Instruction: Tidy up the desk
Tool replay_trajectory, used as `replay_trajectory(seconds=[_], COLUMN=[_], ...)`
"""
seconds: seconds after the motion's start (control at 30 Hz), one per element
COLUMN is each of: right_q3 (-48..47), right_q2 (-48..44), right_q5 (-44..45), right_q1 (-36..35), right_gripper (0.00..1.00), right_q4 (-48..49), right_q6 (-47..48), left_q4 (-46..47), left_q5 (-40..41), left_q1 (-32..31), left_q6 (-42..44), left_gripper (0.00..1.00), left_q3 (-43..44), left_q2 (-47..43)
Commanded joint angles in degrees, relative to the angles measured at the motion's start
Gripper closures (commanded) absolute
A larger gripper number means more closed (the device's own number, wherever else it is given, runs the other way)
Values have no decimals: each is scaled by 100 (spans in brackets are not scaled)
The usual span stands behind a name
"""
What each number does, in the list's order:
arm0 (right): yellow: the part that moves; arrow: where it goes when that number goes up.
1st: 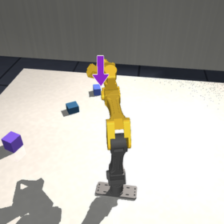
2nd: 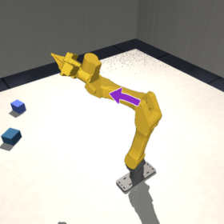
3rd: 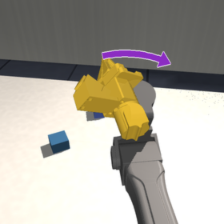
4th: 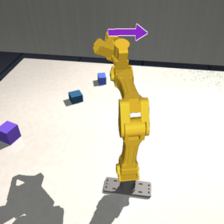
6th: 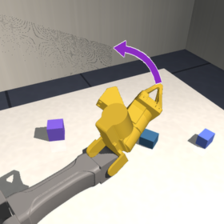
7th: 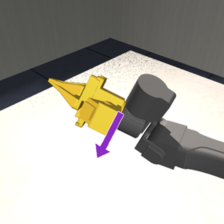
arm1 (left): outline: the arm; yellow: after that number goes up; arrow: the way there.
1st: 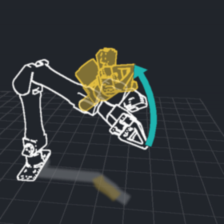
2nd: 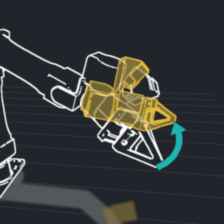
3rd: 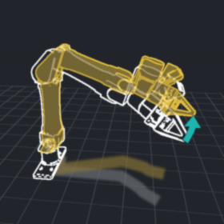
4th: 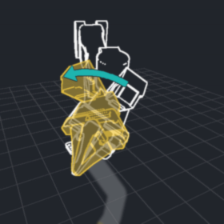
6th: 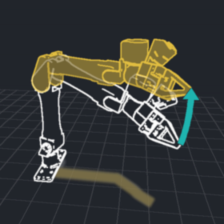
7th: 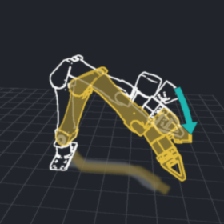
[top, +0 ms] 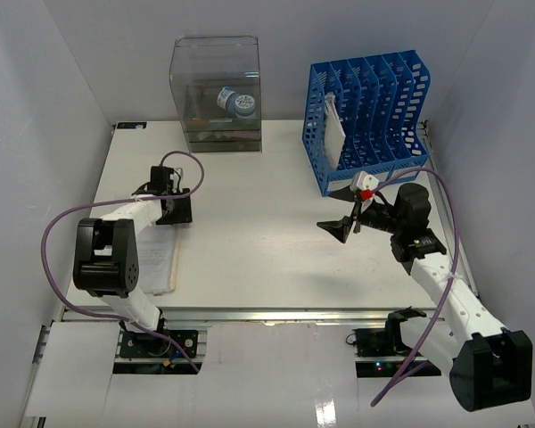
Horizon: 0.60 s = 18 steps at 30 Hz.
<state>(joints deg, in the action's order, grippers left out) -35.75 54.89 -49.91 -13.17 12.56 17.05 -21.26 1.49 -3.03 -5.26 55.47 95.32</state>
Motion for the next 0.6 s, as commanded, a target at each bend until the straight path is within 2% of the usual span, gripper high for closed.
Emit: replay_trajectory(seconds=[0.0,0.13,0.2,0.3,0.37,0.47,0.57], right_q3=[24,24,24,24,33,106,160], right_q2=[56,67,80,99,99,94,239], right_q5=[-81,-71,-71,-95,-244,-535,-395], right_q1=[24,34,34,34,42,53,60], right_gripper=[10,10,10,10,10,10,10], right_q4=[203,203,196,210,280,430,443], right_q6=[97,106,106,74,-16,-378,-886], left_q4=[148,184,191,208,236,246,246], left_q5=[893,1233,1358,1231,1018,510,-579], left_q1=[-271,-461,-558,-639,-663,-665,-688], left_q6=[41,42,42,58,33,-49,-202], left_gripper=[43,60,77,95,100,100,100], left_q3=[-3,36,56,60,51,58,126], left_q2=[141,284,375,446,431,212,-139])
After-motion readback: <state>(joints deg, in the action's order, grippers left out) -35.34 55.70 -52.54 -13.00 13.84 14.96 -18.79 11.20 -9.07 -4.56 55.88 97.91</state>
